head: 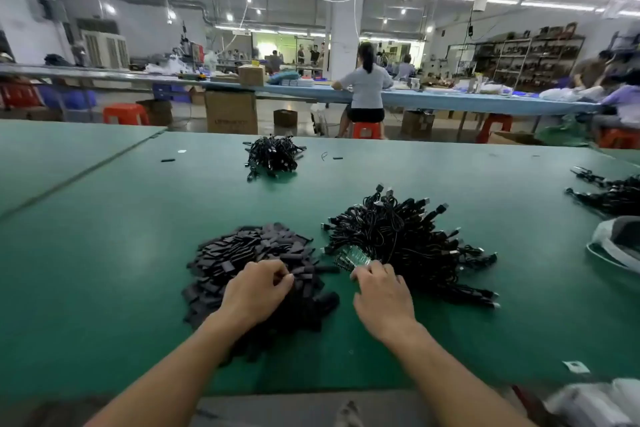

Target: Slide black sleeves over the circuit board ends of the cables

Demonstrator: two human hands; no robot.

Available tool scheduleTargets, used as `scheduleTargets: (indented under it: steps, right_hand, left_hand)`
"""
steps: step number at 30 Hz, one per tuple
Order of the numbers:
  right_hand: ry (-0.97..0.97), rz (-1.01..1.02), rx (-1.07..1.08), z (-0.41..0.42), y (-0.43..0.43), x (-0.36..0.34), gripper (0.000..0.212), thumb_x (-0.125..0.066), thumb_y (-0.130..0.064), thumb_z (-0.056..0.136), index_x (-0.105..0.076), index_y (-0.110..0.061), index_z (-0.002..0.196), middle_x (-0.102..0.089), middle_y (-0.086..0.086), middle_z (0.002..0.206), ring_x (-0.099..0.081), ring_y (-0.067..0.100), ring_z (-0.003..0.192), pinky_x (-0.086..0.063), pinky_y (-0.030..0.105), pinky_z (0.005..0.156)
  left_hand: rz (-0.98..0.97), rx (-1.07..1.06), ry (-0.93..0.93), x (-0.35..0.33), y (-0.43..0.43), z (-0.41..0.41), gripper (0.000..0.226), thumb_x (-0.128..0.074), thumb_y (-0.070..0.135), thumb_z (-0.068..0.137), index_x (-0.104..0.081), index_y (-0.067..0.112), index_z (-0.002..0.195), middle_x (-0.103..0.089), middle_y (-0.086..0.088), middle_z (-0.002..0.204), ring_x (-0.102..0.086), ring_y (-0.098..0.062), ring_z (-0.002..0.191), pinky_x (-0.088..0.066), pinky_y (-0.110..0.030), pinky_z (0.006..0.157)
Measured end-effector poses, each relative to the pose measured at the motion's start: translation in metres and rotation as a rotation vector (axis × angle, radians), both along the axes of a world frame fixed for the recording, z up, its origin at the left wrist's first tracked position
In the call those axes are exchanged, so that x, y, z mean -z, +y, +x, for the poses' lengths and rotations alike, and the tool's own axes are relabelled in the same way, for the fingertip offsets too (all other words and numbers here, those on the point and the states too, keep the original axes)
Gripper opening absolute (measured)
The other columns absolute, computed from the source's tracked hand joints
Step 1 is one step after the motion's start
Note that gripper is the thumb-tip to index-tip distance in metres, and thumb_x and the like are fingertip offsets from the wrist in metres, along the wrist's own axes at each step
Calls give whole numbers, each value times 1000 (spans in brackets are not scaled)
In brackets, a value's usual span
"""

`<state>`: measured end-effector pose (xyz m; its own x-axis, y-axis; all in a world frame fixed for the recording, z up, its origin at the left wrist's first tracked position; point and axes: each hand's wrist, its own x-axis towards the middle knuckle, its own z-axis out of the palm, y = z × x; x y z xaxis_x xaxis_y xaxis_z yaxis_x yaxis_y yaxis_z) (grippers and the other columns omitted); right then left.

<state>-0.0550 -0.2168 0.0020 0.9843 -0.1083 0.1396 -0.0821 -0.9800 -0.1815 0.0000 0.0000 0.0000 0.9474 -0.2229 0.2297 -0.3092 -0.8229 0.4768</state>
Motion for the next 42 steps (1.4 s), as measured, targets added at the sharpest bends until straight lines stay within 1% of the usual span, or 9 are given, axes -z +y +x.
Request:
scheduleTargets:
  steps: [3, 8, 14, 21, 24, 27, 32, 37, 42]
  right_hand:
    - [-16, -218, 45, 16, -3, -3, 44, -55, -13, 92, -47, -22, 134, -48, 4, 136, -42, 26, 125, -35, 39, 104]
    - [89, -256, 168, 38, 3, 5, 62, -57, -27, 91, -30, -21, 146, -29, 11, 145, -37, 35, 125, -41, 49, 97]
    - [150, -422, 157, 56, -1, 1, 90, -71, -13, 83, -14, -14, 153, -22, 19, 143, -39, 38, 119, -48, 39, 87]
    - [115, -452, 33, 56, 3, -20, 63, -63, -21, 94, -30, -1, 144, -52, 18, 124, -64, 32, 103, -55, 36, 69]
    - [26, -398, -28, 53, 3, -43, 18, -60, -14, 95, -48, -11, 107, -57, 3, 88, -69, 29, 92, -43, 33, 59]
    - [-59, -373, 52, 60, -3, -63, 23, -59, -11, 93, -36, -16, 89, -42, -2, 72, -66, 29, 84, -37, 34, 62]
    - [-314, -292, 174, 87, -21, -89, 10, -49, -6, 93, -46, -12, 85, -34, 0, 60, -42, 25, 65, -33, 35, 68]
    - [-606, -172, 194, 114, -30, -114, 14, -44, -10, 97, -54, -12, 89, -28, -5, 60, -38, 25, 73, -25, 38, 74]
    - [-834, -18, 108, 138, -17, -143, 11, -39, -14, 98, -41, -18, 87, -25, -10, 64, -35, 23, 81, -20, 36, 79]
  left_hand:
    - [14, -52, -37, -4, -6, 6, 20, -56, 44, 97, -64, 30, 85, -64, 13, 76, -63, -14, 75, -46, -29, 59]
    - [-12, -75, -33, -2, -12, 25, 20, -54, 42, 98, -66, 29, 89, -66, 12, 77, -65, -17, 76, -50, -31, 62]
    - [3, -98, -91, 13, -17, 66, 24, -54, 46, 97, -68, 28, 93, -69, 8, 83, -66, -21, 80, -44, -30, 61]
    - [126, -121, -101, 40, -23, 84, 27, -54, 55, 91, -69, 34, 97, -74, 3, 96, -69, -30, 92, -41, -33, 67]
    - [116, -105, -69, 37, -22, 87, 27, -56, 56, 91, -70, 34, 97, -74, 5, 98, -69, -29, 94, -38, -31, 67]
    - [123, -75, -11, 29, -21, 92, 27, -57, 57, 90, -70, 33, 92, -73, 3, 96, -68, -28, 95, -37, -31, 68]
    - [127, -19, 43, 18, -19, 98, 31, -57, 59, 90, -65, 31, 79, -70, 1, 94, -66, -28, 95, -39, -32, 69]
    - [52, -37, -45, 11, -24, 100, 37, -59, 54, 91, -63, 23, 73, -65, 4, 75, -65, -26, 77, -42, -32, 62]
    - [-144, -31, -45, 3, -31, 116, 36, -63, 47, 92, -67, 18, 72, -65, 5, 63, -62, -19, 61, -40, -27, 55]
